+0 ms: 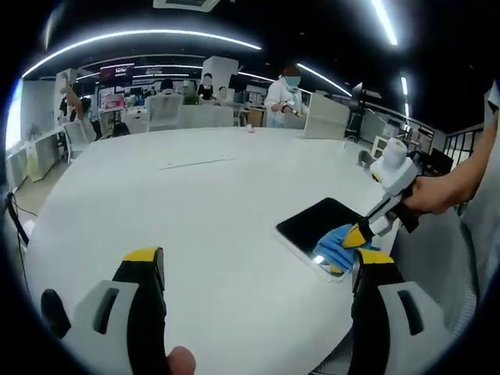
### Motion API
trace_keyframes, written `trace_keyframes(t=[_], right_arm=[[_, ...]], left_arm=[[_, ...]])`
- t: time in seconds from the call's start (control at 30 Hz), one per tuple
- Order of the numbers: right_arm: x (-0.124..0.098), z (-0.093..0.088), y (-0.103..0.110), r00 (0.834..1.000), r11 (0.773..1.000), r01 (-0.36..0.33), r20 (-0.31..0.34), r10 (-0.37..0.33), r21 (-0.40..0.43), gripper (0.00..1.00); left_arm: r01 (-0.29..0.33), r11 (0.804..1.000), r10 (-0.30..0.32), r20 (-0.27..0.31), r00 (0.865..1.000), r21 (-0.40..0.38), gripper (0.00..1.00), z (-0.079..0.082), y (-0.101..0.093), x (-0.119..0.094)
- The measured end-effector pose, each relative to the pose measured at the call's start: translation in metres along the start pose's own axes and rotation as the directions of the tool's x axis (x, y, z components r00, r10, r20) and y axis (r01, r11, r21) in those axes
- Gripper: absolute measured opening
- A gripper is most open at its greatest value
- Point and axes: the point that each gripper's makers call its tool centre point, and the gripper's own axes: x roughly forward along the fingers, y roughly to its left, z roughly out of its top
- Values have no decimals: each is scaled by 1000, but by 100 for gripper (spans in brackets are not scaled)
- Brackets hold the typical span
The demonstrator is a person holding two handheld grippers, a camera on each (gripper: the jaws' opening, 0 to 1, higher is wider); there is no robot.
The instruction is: Wipe the mirror surface with the cleaning cloth until all visible marks leave the cleaned area.
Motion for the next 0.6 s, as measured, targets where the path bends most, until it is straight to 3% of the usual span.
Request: trace_keyframes(t=[0.23, 0.4, 0.6], right_arm=[[6, 3, 14, 1000, 1000, -13, 5, 13, -4, 0], [11, 10, 19, 999, 1000, 12, 50, -11, -2, 0], [15, 12, 27, 999, 1000, 1, 42, 0, -6, 0]], left_arm=[[-4, 1000, 4, -3, 1000, -2, 99, 0, 4, 2], [-19, 1000, 19, -6, 1000, 5, 99, -3, 8, 2], [-19, 1000, 19, -16, 1000, -5, 99, -7, 13, 10]])
